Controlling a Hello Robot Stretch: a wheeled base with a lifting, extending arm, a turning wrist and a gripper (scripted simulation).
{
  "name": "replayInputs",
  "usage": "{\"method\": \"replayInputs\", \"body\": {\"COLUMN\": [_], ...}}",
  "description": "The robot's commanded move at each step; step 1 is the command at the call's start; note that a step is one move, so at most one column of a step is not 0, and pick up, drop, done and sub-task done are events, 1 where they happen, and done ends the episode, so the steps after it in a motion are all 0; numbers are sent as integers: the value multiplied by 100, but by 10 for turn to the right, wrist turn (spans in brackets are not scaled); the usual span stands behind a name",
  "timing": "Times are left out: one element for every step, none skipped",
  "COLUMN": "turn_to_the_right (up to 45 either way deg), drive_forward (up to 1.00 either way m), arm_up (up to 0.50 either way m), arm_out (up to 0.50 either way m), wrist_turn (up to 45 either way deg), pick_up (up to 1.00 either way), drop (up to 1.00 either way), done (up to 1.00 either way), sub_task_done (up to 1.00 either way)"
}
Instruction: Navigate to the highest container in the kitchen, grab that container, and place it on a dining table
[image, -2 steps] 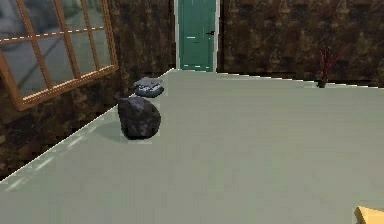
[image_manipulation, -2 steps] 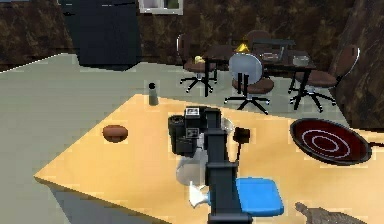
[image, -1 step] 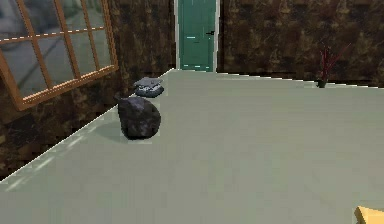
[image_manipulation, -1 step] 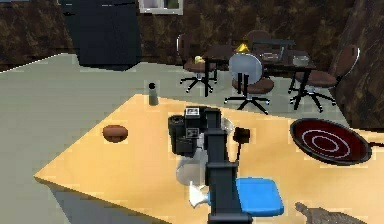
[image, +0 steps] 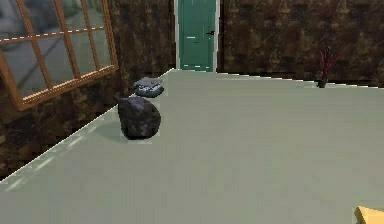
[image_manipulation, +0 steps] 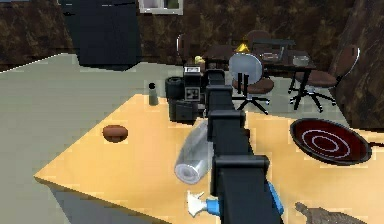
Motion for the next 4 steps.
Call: {"method": "replayInputs", "body": {"turn_to_the_right": [0, 0, 0, 0], "drive_forward": [0, 0, 0, 0], "arm_up": [2, 0, 0, 0], "arm_out": [0, 0, 0, 0], "wrist_turn": [0, -450, -450, -450], "pick_up": [0, 0, 0, 0], "drop": [0, 0, 0, 0], "done": [0, 0, 0, 0], "sub_task_done": [0, 0, 0, 0]}}
